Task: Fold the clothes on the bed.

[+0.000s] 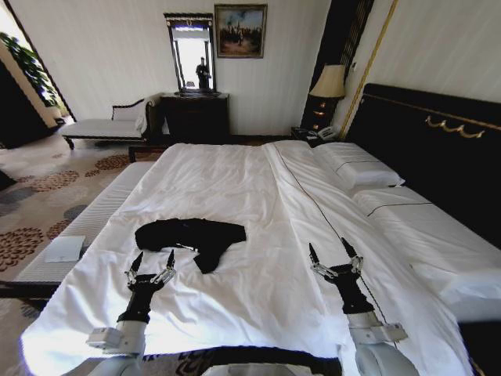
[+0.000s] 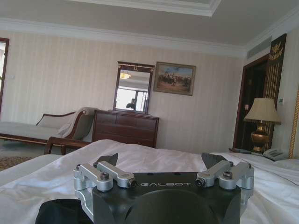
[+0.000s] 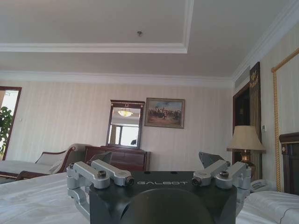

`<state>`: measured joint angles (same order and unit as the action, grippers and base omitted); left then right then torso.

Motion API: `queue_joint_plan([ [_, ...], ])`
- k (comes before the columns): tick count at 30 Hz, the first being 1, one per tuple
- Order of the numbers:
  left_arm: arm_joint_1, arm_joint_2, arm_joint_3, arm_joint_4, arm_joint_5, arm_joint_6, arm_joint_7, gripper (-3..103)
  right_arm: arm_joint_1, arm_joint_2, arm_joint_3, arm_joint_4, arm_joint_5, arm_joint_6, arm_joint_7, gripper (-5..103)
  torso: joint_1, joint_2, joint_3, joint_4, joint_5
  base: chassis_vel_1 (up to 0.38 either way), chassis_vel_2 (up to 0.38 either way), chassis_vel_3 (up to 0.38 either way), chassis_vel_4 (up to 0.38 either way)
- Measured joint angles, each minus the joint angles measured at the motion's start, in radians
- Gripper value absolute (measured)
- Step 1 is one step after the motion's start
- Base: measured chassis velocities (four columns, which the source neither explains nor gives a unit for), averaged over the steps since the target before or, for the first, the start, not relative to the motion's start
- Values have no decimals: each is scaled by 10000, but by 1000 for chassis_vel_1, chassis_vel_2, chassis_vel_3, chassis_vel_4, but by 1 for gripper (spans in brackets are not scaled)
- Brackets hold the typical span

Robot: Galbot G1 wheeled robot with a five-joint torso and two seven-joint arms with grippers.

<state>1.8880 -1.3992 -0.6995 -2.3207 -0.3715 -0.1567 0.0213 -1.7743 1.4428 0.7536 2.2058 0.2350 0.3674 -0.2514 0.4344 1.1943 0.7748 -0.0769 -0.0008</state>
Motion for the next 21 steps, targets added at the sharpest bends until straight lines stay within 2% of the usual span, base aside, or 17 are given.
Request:
queue_joint_plan([
  [13,111,-178,-177,-113,-45,-42,-22,100,115,-90,-27,-6,14,-4,-66,100,-5,2,-2,0,1,0,0,0,0],
  [21,286,-302,-84,-232,146,-143,-26,100,71,-82,-29,39,101,171,-89,100,-7,3,-3,0,4,84,152,-81,-153],
])
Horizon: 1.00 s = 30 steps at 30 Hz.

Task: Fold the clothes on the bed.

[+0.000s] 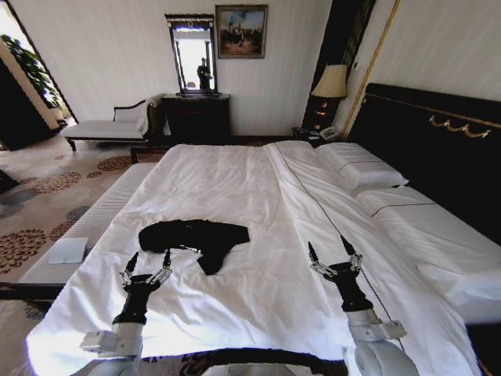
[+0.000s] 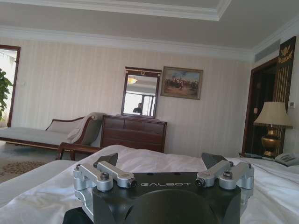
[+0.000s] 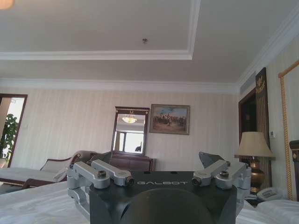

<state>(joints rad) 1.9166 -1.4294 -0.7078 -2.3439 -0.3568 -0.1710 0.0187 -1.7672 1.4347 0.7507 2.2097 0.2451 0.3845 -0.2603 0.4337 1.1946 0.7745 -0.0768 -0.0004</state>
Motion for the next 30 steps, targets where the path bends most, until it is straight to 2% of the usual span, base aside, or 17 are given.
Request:
queue_joint_plan([
  [2,42,-39,-8,-132,60,-10,-44,100,-16,50,-50,151,76,132,-118,100,8,-2,2,0,-11,80,164,-67,-158],
  [10,123,-61,-6,-180,80,-59,-57,100,-112,80,51,244,-13,156,-144,100,1,-1,1,-1,3,7,12,-8,-21],
  [19,119,-28,-24,-157,77,-71,-57,100,-141,163,23,251,-131,224,-194,100,3,-1,1,1,-5,7,7,-4,-5],
  [30,12,47,-42,-28,74,-80,-144,100,-83,191,-58,123,-134,285,-190,100,3,0,0,-1,-9,101,92,-104,-100],
])
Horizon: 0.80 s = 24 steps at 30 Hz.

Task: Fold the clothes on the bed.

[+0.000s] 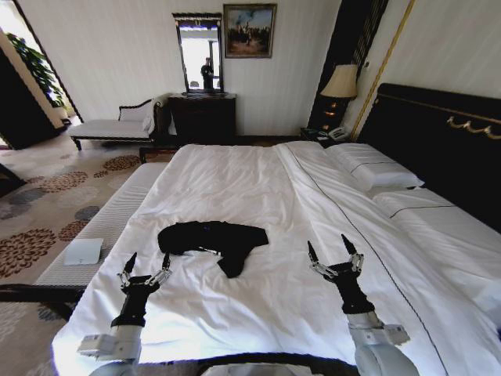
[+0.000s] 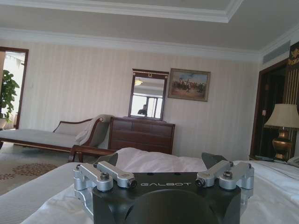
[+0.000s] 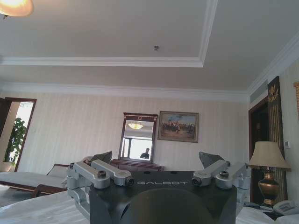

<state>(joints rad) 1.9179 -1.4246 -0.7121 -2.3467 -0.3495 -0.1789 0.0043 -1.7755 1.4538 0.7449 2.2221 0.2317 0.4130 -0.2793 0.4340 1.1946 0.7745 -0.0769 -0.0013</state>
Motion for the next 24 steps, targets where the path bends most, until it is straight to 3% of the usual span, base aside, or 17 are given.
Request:
queue_joint_plan([
  [24,-177,18,85,341,67,8,-46,100,146,24,-46,-240,18,140,-54,100,1,-1,1,1,4,7,32,-5,-40],
])
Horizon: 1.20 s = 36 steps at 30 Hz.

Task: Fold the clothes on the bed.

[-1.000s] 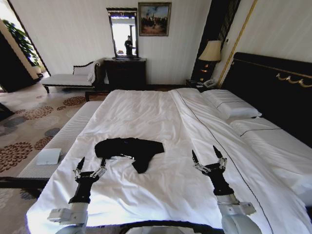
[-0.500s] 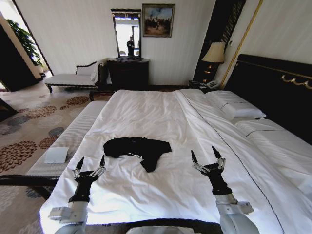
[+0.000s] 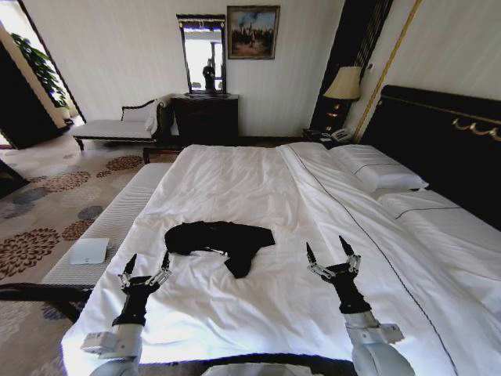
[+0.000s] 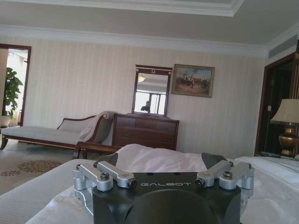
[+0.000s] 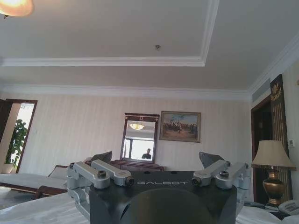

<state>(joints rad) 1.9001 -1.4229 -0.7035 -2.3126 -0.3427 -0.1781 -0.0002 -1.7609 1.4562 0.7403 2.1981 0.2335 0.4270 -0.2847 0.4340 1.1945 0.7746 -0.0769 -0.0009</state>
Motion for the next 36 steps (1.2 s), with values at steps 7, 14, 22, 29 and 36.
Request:
queue_joint_plan([
  [7,-294,94,-1,257,-5,89,0,100,146,-44,-8,-215,12,4,9,100,4,-2,1,2,0,-1,44,5,-46],
  [14,-1834,1161,-306,1179,-313,1774,-558,100,432,-182,-34,-660,41,-18,236,100,-3,1,-1,-1,1,0,0,0,0],
  [22,-3706,2337,-74,2719,-2635,4157,-1892,100,746,-244,-50,-1165,60,125,290,100,1,-1,2,1,0,0,0,0,0],
  [29,-5830,2969,470,4117,-5071,5759,-3349,100,984,-356,-70,-1613,28,301,375,100,0,0,1,-2,-1,0,0,0,0],
  [36,-7923,3432,692,5852,-5524,7877,-3693,100,1589,-738,-300,-2296,27,330,397,100,1,-1,1,-3,2,0,0,0,0],
])
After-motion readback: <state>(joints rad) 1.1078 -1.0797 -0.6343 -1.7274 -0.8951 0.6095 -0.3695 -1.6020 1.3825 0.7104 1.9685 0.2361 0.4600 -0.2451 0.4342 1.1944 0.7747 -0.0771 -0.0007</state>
